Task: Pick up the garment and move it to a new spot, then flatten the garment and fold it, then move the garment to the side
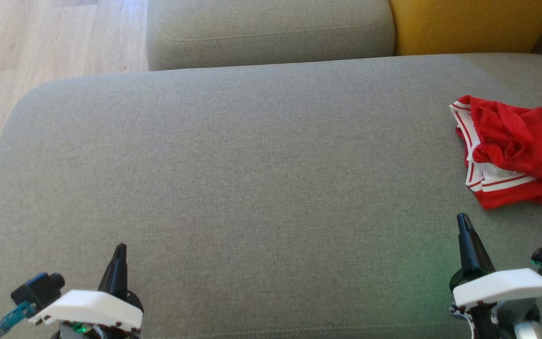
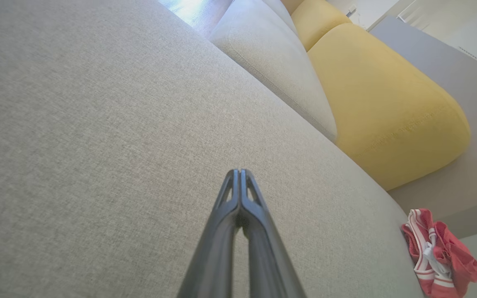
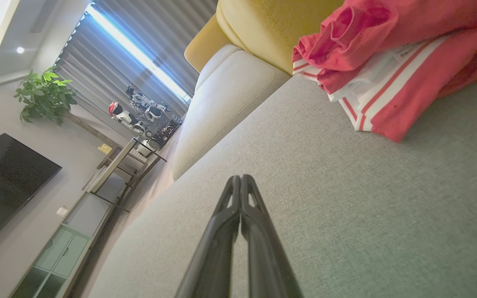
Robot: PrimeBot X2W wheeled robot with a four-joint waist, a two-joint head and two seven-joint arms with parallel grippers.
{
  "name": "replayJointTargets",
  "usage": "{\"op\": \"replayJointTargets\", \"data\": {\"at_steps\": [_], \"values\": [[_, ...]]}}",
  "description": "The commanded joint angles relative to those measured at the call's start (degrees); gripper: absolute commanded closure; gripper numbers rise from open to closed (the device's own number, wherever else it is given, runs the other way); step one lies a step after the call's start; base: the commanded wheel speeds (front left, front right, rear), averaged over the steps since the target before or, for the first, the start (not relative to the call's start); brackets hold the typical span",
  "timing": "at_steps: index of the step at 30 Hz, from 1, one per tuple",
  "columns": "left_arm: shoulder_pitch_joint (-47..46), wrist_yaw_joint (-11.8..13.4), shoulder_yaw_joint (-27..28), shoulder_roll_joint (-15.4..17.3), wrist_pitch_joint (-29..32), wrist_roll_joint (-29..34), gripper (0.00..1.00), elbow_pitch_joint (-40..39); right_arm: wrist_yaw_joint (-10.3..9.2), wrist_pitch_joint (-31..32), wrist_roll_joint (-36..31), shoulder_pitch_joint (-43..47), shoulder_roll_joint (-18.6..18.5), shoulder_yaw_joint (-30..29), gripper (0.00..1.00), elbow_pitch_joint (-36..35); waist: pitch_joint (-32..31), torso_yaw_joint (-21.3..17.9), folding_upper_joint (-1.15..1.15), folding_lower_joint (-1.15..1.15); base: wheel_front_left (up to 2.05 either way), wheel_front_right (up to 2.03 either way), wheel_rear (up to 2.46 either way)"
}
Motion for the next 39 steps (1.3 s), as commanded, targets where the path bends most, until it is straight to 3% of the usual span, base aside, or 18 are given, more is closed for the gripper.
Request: {"op": "replayJointTargets", "data": {"at_steps": [1, 39], "values": [[-3.1, -0.4, 1.8, 0.2, 0.1, -1.1, 1.0, -1.6, -0.02, 0.2, 1.4, -3.4, -1.3, 0.3, 1.0, -1.6, 0.0, 0.0, 0.0, 0.0, 0.0, 0.0, 0.0], [-7.0, -5.0, 8.1, -2.3, 5.7, -25.2, 1.0, -0.1, -0.03, 1.7, 27.7, -6.8, -1.5, -2.1, 1.0, 1.7, 0.1, 0.1, 0.0, 0.0, 0.0, 0.0, 0.0]]}}
